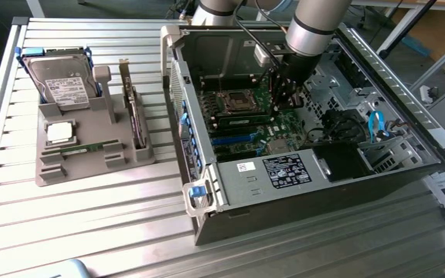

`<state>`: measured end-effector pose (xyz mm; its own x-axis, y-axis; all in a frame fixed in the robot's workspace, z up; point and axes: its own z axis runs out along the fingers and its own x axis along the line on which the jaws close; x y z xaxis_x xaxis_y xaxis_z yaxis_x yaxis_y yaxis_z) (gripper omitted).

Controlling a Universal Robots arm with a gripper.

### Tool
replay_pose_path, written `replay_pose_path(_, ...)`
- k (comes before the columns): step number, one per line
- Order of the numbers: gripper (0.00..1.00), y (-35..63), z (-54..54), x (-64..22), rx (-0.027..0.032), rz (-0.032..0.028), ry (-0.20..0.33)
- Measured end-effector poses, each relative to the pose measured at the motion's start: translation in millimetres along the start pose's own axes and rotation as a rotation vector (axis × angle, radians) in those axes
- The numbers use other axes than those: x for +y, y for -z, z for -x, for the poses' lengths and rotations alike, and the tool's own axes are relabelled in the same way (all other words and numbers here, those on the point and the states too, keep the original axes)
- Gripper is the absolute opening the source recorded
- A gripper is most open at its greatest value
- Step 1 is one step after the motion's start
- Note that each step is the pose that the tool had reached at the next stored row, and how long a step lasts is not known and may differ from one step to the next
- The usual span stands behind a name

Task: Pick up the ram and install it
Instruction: 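Press down the ram until it locks into place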

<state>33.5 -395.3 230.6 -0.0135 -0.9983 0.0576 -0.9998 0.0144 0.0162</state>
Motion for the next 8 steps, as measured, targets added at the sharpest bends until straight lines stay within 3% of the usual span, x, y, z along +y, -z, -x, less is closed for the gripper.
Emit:
replay_pose_path(4, 0.11, 1.4, 0.1, 0.0, -0.0010, -0.0002, 0.000)
replay_pose_path(8, 0.11, 8.7, -0.5, -0.4, 0.0017, 0.0011, 0.000)
